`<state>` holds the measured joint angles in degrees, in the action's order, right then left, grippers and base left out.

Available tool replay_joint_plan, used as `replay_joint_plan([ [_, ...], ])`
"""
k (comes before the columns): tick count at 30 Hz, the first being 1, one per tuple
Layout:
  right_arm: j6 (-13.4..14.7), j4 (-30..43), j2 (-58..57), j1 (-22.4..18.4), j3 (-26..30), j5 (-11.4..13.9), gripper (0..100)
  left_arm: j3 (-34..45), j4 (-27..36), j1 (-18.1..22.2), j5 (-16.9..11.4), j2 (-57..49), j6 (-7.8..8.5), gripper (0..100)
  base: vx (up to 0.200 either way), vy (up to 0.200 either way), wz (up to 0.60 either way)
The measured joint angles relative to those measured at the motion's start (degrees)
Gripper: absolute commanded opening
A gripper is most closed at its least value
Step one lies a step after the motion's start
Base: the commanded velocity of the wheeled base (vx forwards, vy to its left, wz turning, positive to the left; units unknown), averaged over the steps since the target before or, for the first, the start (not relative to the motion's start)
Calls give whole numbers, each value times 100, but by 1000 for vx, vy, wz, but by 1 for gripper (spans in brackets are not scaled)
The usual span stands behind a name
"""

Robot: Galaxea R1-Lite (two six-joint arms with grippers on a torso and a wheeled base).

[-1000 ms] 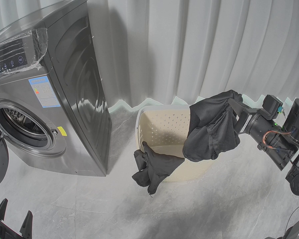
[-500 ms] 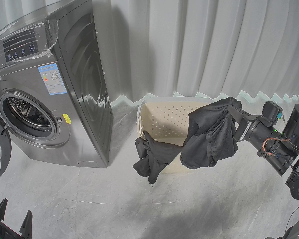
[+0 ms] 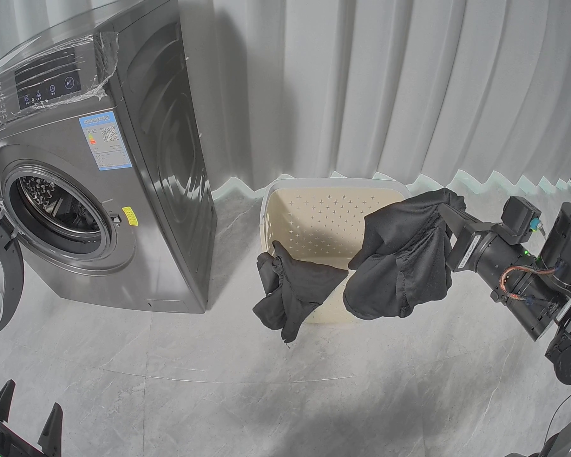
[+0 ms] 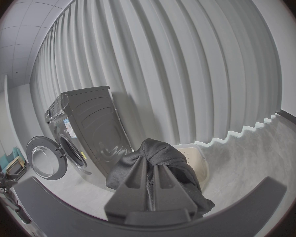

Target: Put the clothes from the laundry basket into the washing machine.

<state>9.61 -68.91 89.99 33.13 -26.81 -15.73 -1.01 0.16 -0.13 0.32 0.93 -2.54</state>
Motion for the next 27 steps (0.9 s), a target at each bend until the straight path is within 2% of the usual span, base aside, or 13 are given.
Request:
replay_joint_plan([
  [5,43,0,11,127,-15,-113,0,0,2,-2,6,0,0,100,0,200,0],
  [27,62,-41,33,158,-59,-63,0,0,2,-5,1,0,-4,100,0,200,0],
])
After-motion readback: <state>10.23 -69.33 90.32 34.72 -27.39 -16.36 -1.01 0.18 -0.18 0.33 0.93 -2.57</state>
